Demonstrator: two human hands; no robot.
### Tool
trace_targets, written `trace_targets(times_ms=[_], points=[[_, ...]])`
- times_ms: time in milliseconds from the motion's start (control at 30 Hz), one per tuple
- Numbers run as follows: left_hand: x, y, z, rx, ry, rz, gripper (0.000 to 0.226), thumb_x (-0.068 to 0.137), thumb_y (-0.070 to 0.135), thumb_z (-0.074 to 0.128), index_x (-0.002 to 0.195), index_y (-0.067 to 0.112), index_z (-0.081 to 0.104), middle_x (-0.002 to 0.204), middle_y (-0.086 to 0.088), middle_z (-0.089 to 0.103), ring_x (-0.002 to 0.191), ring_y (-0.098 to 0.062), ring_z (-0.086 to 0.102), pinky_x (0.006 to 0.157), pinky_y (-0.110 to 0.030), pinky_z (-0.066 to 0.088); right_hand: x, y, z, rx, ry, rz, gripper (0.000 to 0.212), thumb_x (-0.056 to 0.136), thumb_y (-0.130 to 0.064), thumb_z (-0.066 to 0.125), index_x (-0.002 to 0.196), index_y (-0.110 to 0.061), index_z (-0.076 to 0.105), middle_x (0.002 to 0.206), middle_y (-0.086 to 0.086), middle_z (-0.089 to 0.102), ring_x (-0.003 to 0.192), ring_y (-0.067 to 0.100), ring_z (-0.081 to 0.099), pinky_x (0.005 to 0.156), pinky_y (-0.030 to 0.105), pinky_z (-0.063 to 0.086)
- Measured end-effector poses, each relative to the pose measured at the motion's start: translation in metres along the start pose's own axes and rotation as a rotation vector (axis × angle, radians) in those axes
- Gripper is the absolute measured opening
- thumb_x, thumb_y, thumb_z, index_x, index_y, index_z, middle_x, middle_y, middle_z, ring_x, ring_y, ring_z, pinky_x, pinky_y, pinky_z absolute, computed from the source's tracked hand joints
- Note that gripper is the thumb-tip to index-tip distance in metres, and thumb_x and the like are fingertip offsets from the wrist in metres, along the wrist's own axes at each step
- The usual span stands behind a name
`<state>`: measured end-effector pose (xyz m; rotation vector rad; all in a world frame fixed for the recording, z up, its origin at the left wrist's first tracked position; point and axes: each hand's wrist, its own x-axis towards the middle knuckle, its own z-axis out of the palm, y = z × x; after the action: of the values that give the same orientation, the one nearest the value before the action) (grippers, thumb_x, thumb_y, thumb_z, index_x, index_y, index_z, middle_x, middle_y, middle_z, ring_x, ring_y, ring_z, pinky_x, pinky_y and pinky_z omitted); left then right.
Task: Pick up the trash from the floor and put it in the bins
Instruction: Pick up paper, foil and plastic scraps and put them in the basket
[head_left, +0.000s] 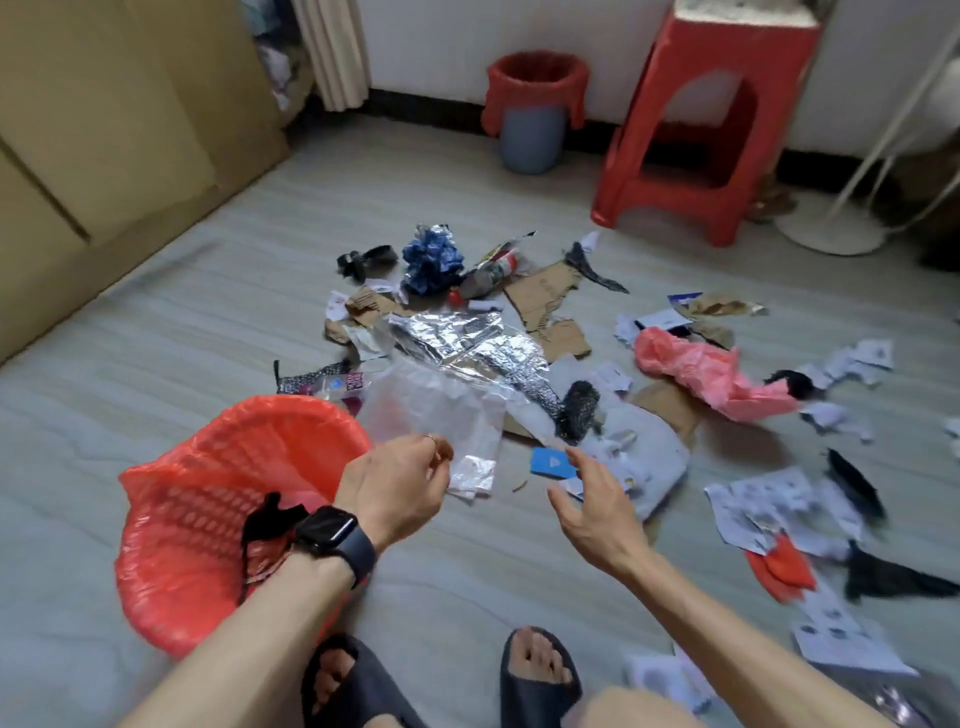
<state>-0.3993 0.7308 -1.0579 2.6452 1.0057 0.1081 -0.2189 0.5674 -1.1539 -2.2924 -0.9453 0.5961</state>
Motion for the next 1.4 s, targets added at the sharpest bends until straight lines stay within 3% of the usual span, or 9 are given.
trace_targets(times_ms=[133,300,433,567,767,900,1100,1333,1400], points=[[0.021,0.055,0.062,0.028,-0.270,0.092,0.033,0.095,0.039,0.045,0.126,0.034,0.054,0.127,0.011,0.060,0.118,-0.017,0.055,0.090,-0.031,0.046,-0.025,0.078,-0.036,-0.059,0.050,0.242,0.053,0.090,-0.041,0.057,0.137,-0.020,0.047,0.128,0.005,0.059,0.123,0.028,0.052,0.097,0.038,0.044],[0.020,0.112,0.142,0.036,-0.538,0.199,0.043,0.096,0.036,0.045,0.138,0.030,0.045,0.140,0.003,0.051,0.125,-0.022,0.051,0.099,-0.035,0.045,-0.073,0.167,-0.043,-0.294,-0.293,0.430,0.077,0.082,-0.053,0.063,0.148,-0.022,0.035,0.150,0.007,0.042,0.136,0.029,0.039,0.111,0.036,0.033],[0.010,0.133,0.194,0.067,-0.684,0.257,0.046,0.096,0.035,0.047,0.141,0.030,0.041,0.141,0.000,0.045,0.124,-0.025,0.049,0.098,-0.039,0.046,-0.103,0.197,-0.025,-0.394,-0.516,0.443,0.106,0.065,-0.070,0.066,0.154,-0.040,0.017,0.164,0.009,0.001,0.149,0.036,0.013,0.115,0.051,0.025],[0.004,0.131,0.231,0.134,-0.774,0.269,0.054,0.095,0.036,0.049,0.146,0.027,0.035,0.151,-0.005,0.035,0.135,-0.027,0.038,0.109,-0.038,0.037,-0.116,0.210,0.007,-0.336,-0.447,0.605,0.114,0.068,-0.071,0.064,0.154,-0.044,-0.006,0.160,0.009,-0.029,0.148,0.044,-0.008,0.115,0.061,0.021],[0.004,0.133,0.270,0.102,-0.860,0.278,0.064,0.090,0.053,0.051,0.147,0.031,0.035,0.156,-0.005,0.029,0.140,-0.026,0.031,0.113,-0.039,0.031,-0.107,0.219,0.022,-0.235,-0.270,0.648,0.087,0.071,-0.045,0.075,0.141,-0.021,0.031,0.135,0.005,0.031,0.121,0.033,0.048,0.094,0.038,0.047],[0.004,0.141,0.286,-0.061,-0.968,0.195,0.069,0.080,0.062,0.056,0.142,0.034,0.040,0.139,0.000,0.050,0.125,-0.022,0.050,0.102,-0.037,0.044,-0.086,0.221,0.022,-0.040,-0.195,0.733,0.067,0.074,-0.044,0.073,0.127,-0.015,0.044,0.129,0.008,0.053,0.116,0.030,0.054,0.086,0.034,0.044],[0.008,0.139,0.293,-0.630,-1.005,-0.315,0.055,0.083,0.026,0.073,0.130,0.015,0.046,0.106,-0.001,0.066,0.100,-0.020,0.065,0.093,-0.036,0.052,-0.057,0.213,0.019,0.107,-0.211,0.634,0.053,0.071,-0.050,0.076,0.106,-0.022,0.047,0.107,-0.001,0.057,0.097,0.021,0.054,0.067,0.029,0.036],[0.054,0.088,0.263,-0.520,-0.771,-0.379,0.050,0.082,0.025,0.069,0.126,0.016,0.047,0.107,-0.003,0.065,0.097,-0.022,0.063,0.084,-0.031,0.051,-0.024,0.210,0.009,0.078,-0.055,0.655,0.034,0.083,-0.052,0.066,0.086,-0.022,0.052,0.086,0.000,0.062,0.084,0.029,0.056,0.065,0.034,0.038],[0.064,0.071,0.250,-0.519,-0.720,-0.420,0.050,0.083,0.026,0.069,0.127,0.017,0.047,0.108,-0.003,0.064,0.097,-0.022,0.063,0.083,-0.031,0.051,-0.012,0.208,0.014,-0.023,0.003,0.625,0.032,0.087,-0.049,0.061,0.095,-0.020,0.051,0.101,0.005,0.059,0.092,0.034,0.057,0.070,0.037,0.043]])
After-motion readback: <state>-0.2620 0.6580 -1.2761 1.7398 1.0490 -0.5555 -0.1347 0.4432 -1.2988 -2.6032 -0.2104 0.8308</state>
